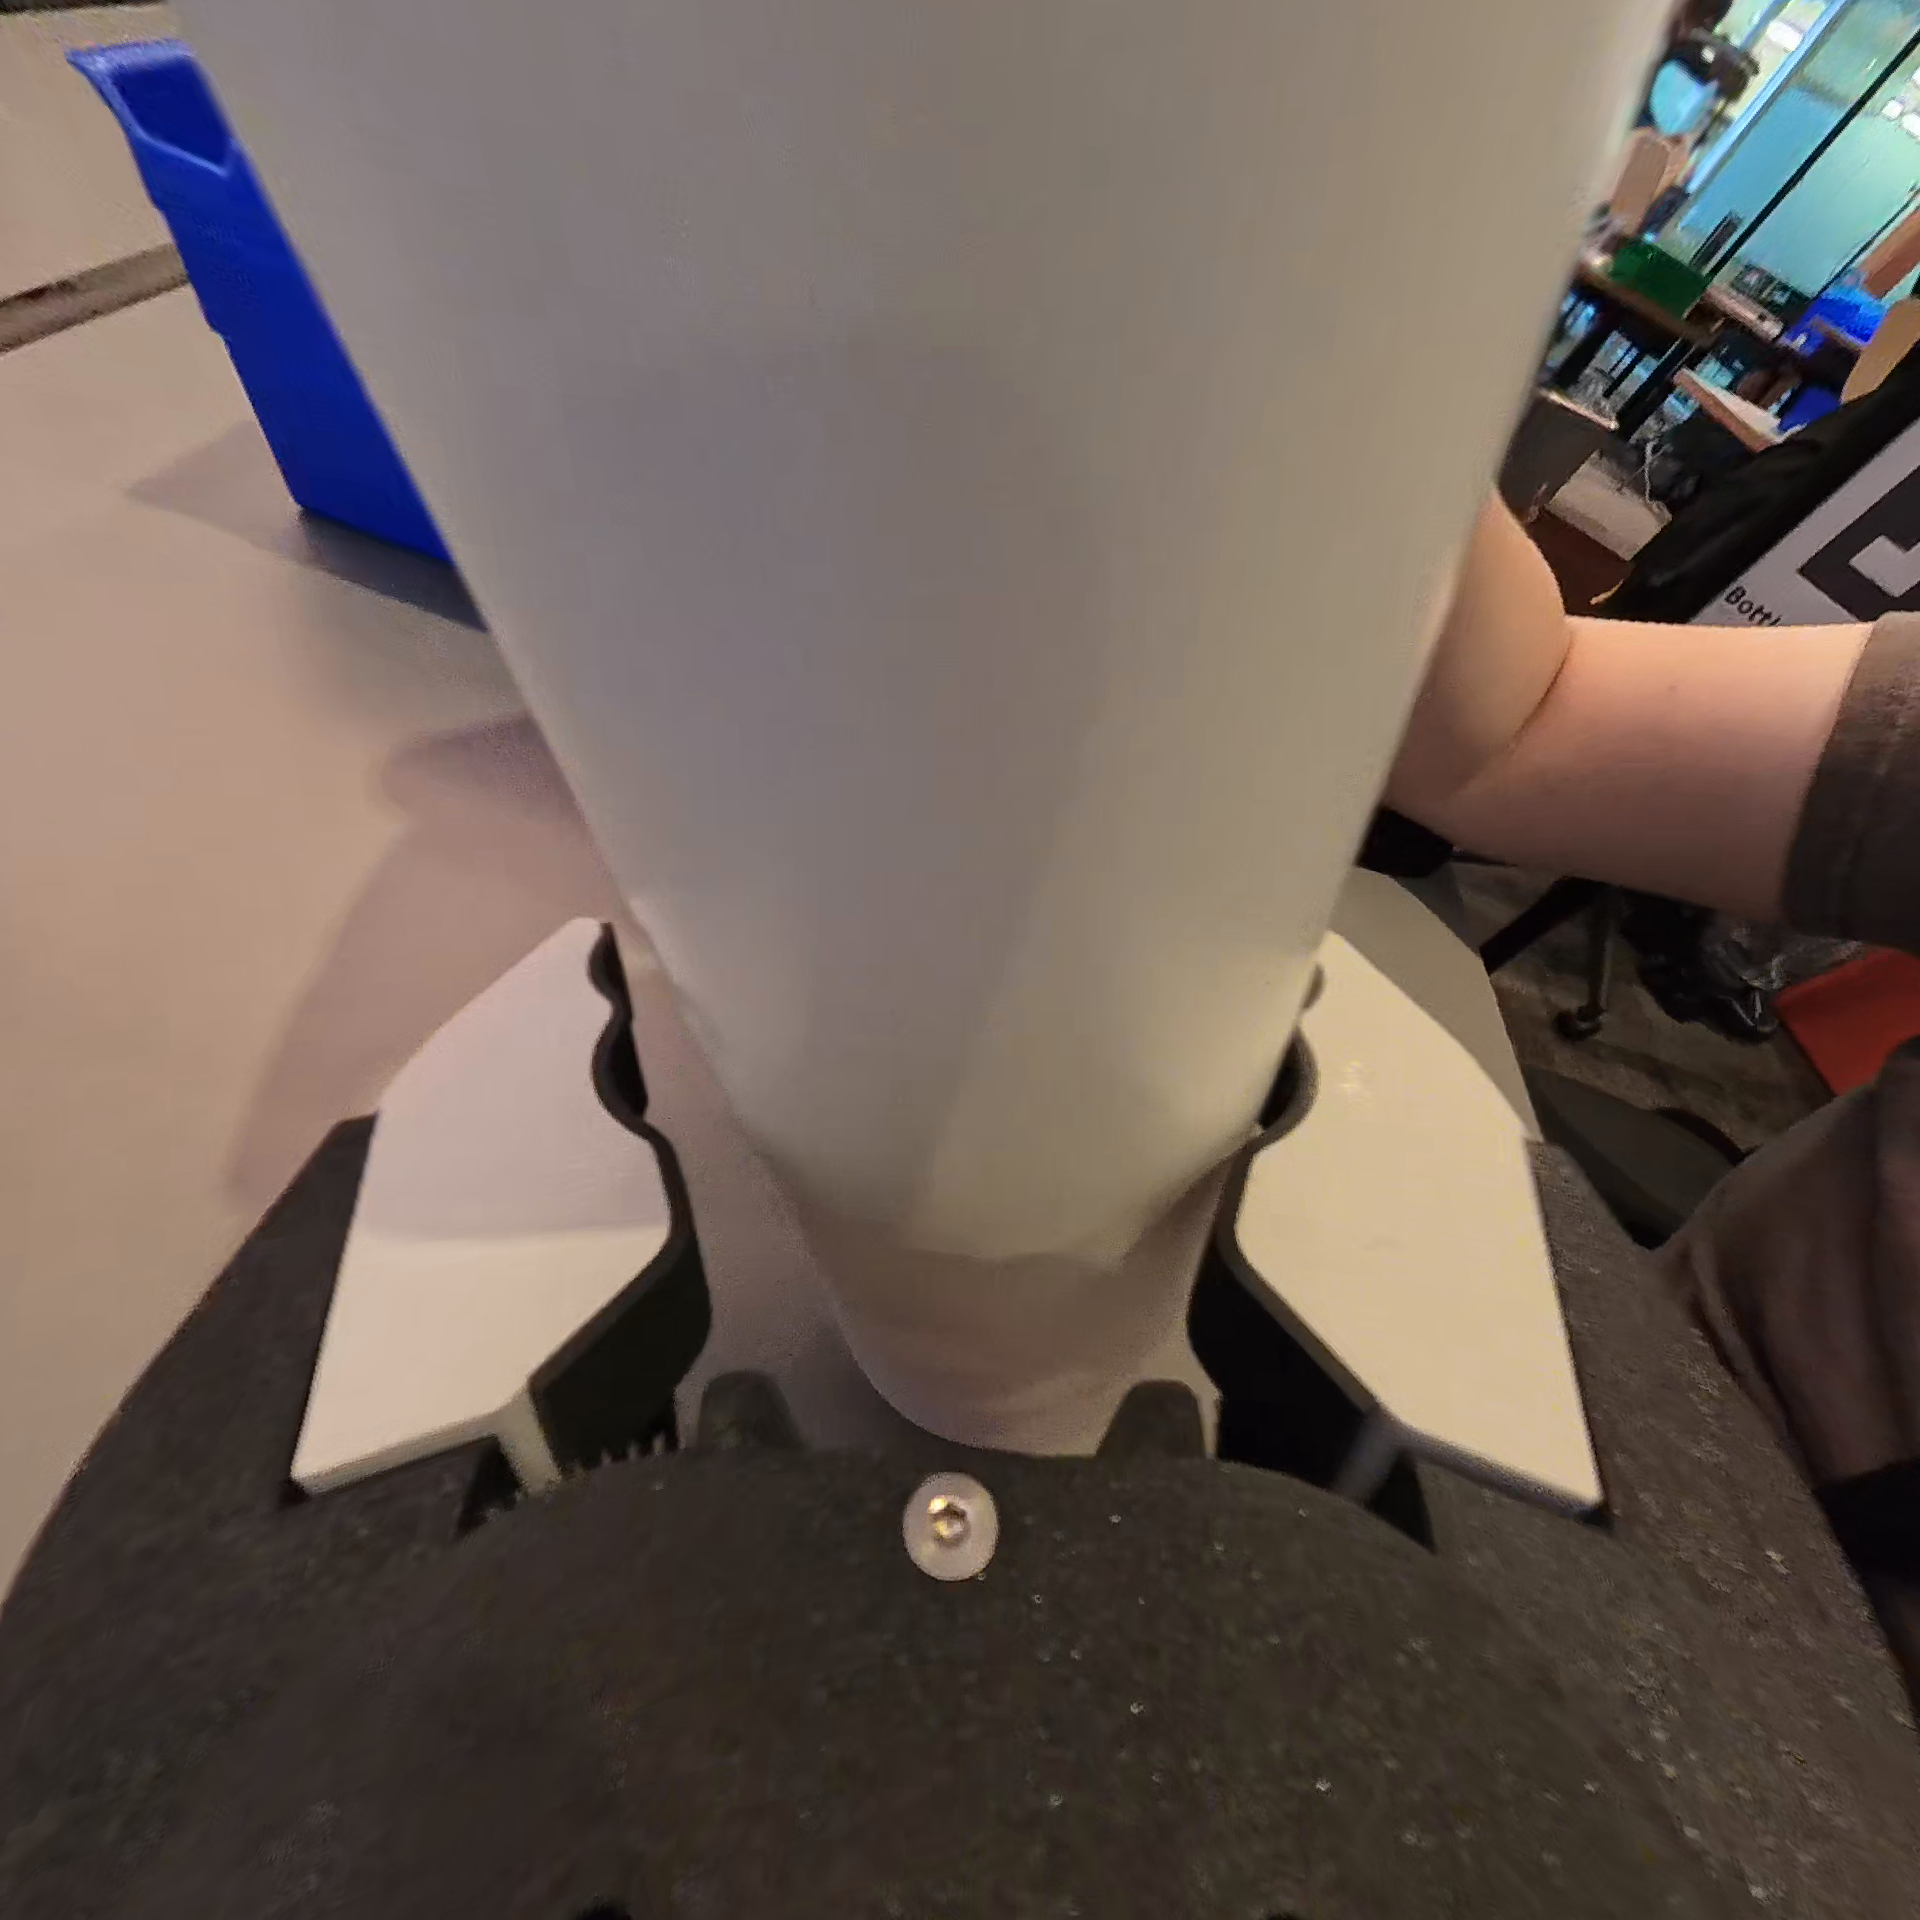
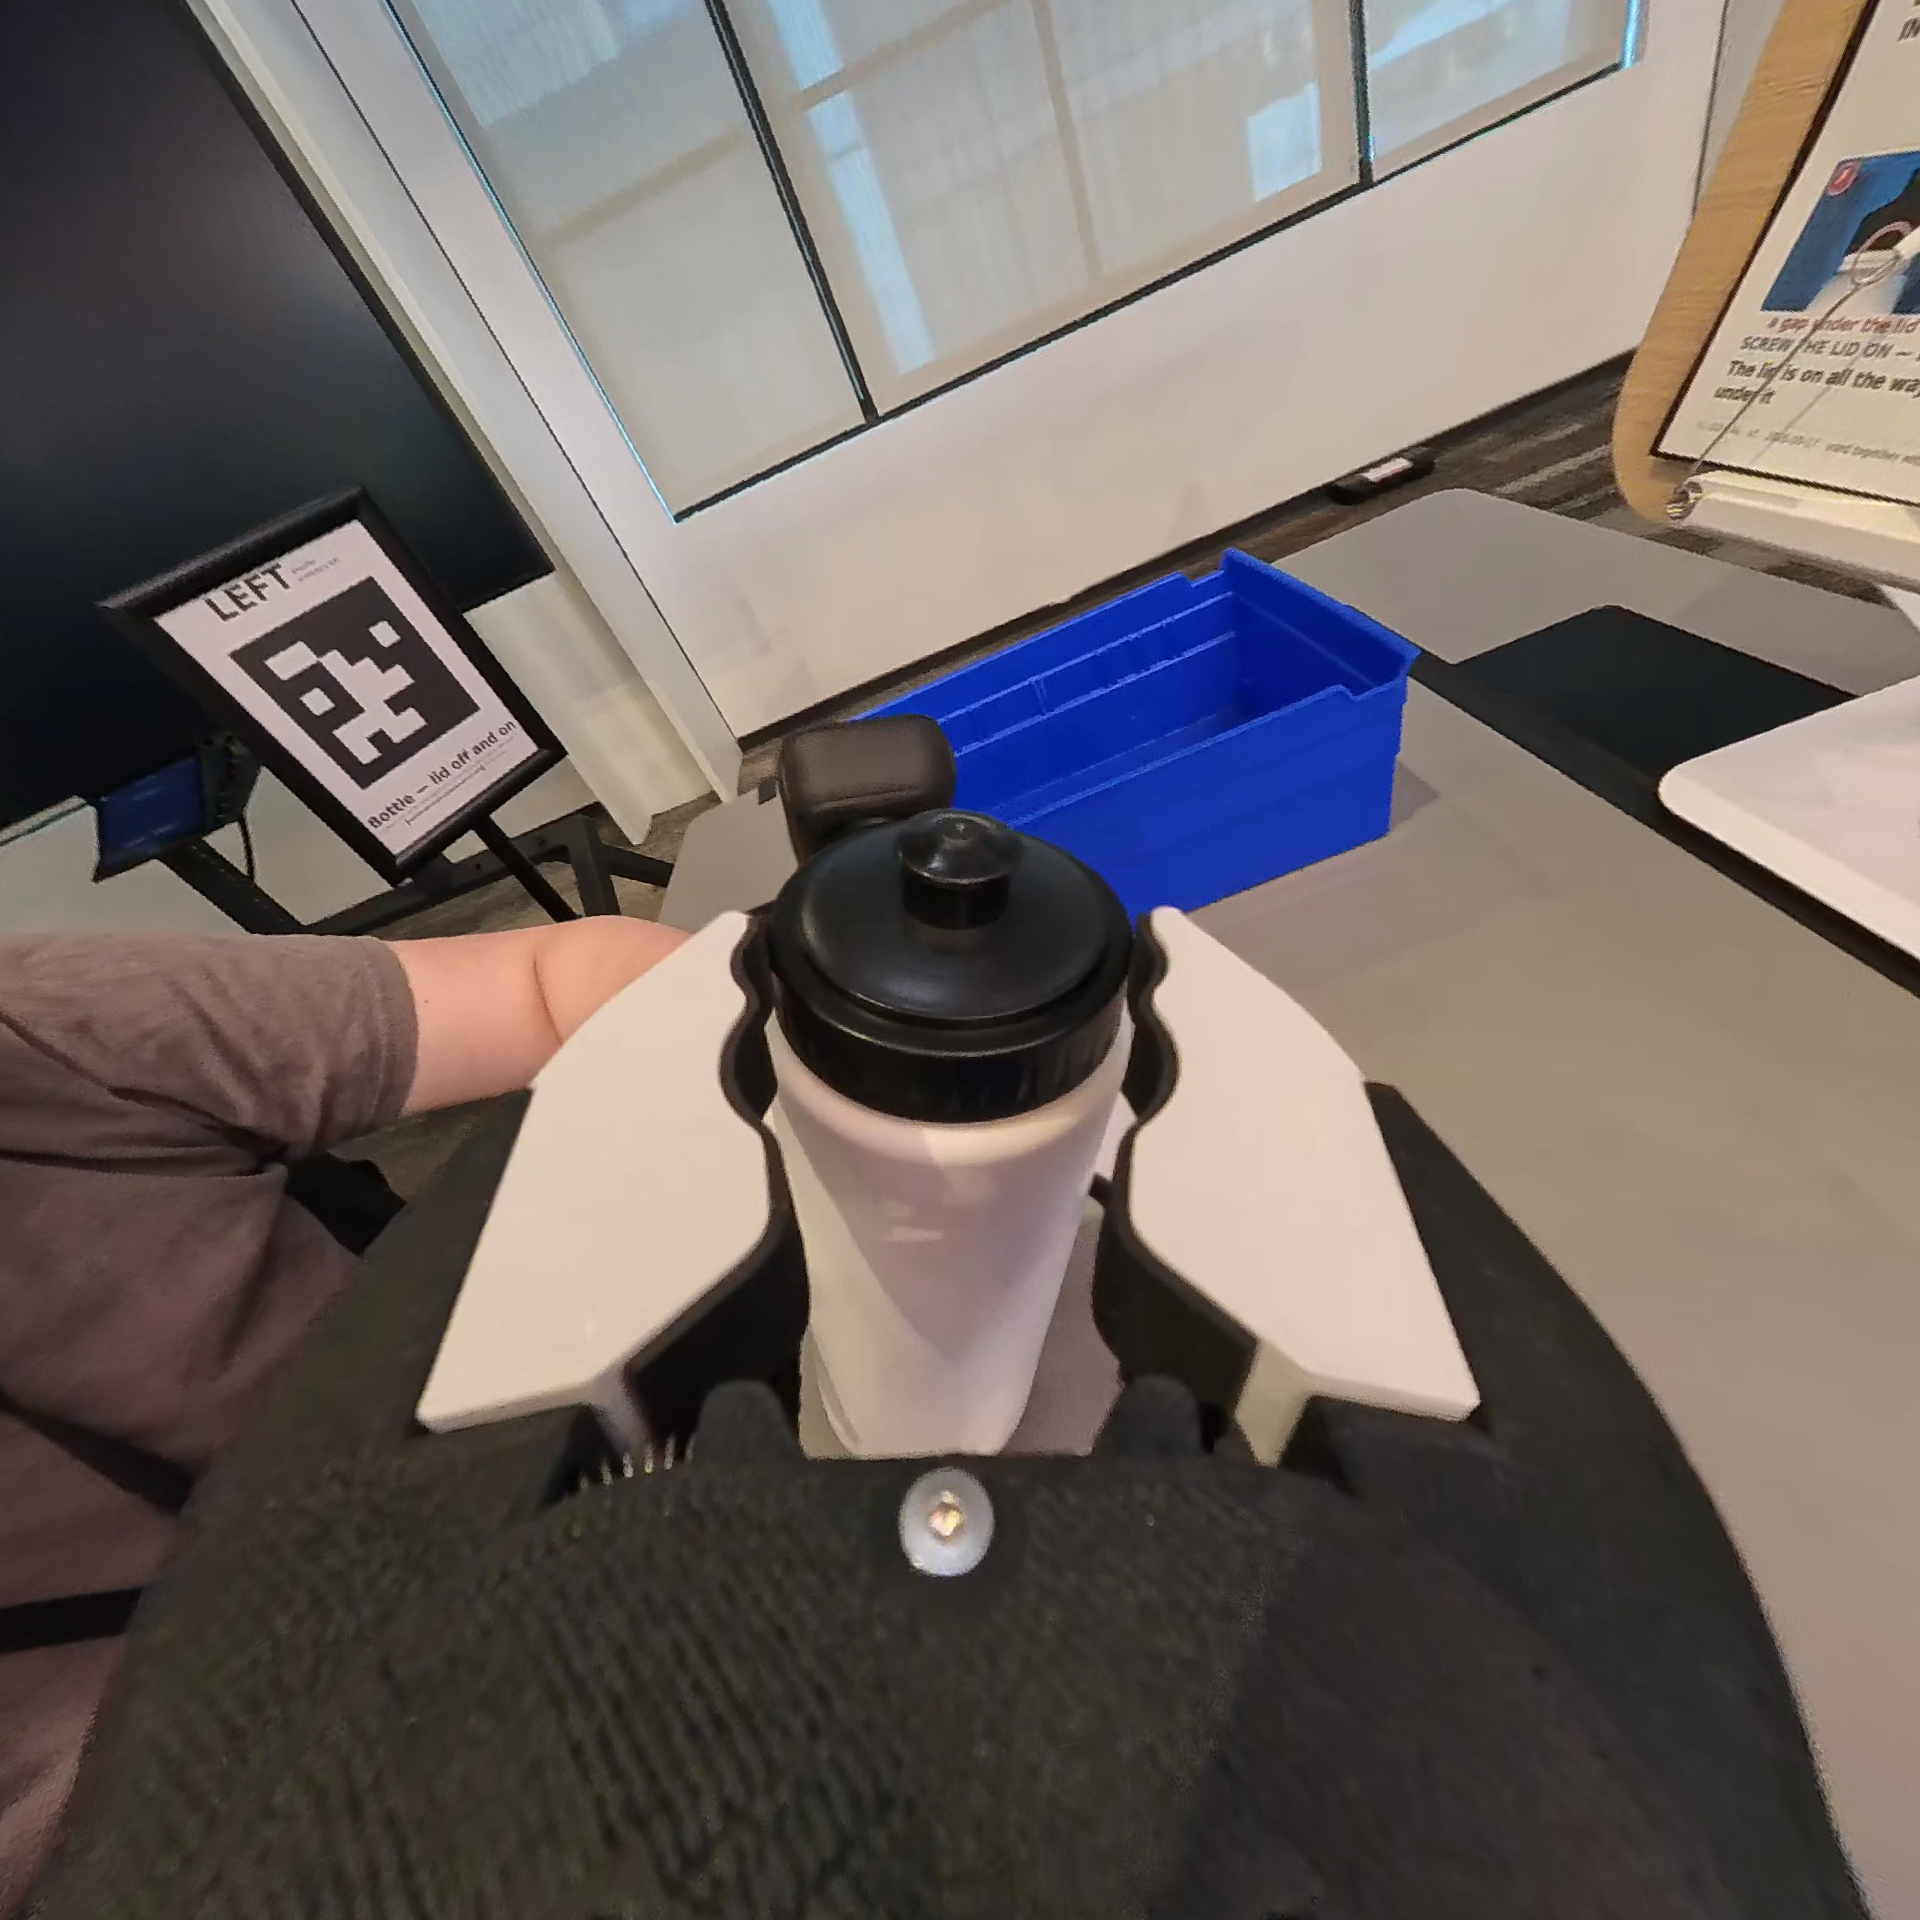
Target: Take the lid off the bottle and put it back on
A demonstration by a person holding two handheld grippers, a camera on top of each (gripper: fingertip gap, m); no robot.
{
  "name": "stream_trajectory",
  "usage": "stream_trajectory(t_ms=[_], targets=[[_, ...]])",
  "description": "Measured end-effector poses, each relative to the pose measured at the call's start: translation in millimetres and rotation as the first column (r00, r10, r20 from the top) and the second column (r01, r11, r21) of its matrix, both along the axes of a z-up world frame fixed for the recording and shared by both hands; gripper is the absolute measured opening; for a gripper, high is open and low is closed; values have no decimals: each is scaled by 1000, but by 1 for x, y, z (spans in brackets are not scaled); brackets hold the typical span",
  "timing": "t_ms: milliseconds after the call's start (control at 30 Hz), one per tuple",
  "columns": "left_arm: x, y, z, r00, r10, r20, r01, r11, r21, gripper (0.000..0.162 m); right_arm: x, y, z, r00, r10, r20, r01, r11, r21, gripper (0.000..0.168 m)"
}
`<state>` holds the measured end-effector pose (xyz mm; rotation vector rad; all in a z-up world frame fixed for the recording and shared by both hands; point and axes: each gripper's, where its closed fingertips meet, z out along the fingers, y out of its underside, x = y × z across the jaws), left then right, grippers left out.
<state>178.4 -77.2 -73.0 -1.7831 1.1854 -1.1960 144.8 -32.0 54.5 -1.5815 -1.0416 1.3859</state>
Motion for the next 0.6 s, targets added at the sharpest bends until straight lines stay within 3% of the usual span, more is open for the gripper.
stream_trajectory(t_ms=[133, 167, 233, 600], targets=[[3, -2, 0, 999, -24, 40, 25, 1000, -16, 127, -2, -1, 0, 1000, 11, -16, -11, 1000, -9, 68], [4, -4, 1, 998, -37, 53, 38, 999, -26, 125, -2, -1, 0, 1000, 11, -20, -11, 1000, -13, 68], [4, -9, 3, 995, -74, 70, 76, 997, -25, 106, -2, 0, 0, 1000, 7, -21, -8, 1000, -13, 68], [6, -24, 13, 987, -129, 92, 142, 977, -161, 103, -2, 0, 0, 996, 50, -77, -58, 993, -105, 75]])
